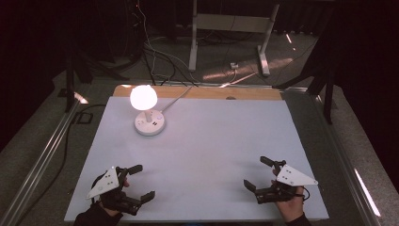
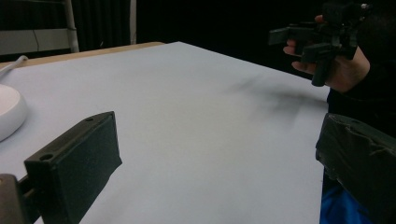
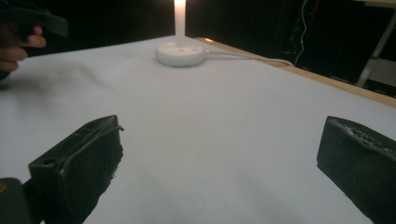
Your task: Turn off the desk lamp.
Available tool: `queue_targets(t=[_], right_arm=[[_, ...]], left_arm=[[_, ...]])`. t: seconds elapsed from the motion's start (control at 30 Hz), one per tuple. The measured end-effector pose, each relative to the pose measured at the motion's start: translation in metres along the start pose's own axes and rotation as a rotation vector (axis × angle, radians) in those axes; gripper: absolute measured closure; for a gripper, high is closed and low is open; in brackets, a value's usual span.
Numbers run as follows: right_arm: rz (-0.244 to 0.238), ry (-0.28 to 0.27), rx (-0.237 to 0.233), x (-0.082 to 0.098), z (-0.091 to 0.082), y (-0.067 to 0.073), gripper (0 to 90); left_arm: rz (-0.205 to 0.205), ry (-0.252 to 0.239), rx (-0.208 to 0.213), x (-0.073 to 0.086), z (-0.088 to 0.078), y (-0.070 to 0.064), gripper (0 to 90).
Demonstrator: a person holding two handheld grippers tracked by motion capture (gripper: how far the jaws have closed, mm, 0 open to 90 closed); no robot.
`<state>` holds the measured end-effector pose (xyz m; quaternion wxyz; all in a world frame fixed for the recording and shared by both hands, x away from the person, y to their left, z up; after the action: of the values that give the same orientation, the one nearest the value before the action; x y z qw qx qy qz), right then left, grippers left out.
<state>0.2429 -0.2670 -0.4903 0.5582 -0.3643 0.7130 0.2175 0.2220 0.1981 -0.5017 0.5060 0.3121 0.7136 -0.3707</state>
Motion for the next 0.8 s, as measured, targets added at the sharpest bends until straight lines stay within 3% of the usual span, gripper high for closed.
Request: queue_targets(t=[0.53,0.8], right_arm=[[0.008,-0.005,-0.008,-0.003,0.002,0.002,0.0],[0.017,-0.013,-0.011,-0.005,0.001,0.006,0.0]], left_arm=[[0.013,0.032,0.025,0.002,0.004,-0.004,0.4],[0.023,0.046,0.073,-0.003,0.009,-0.012,0.4]])
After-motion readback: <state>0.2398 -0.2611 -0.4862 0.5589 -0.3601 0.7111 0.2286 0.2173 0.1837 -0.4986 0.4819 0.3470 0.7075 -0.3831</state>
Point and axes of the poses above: each handheld gripper's, and its own axes: z roughly forward along the jaws, x roughly out of its underside, y roughly to its left, the point moved 2 cm from there along z, roughly forward along the jaws, and after that the axes turned 4 degrees about -z, right-handed, at the moved point
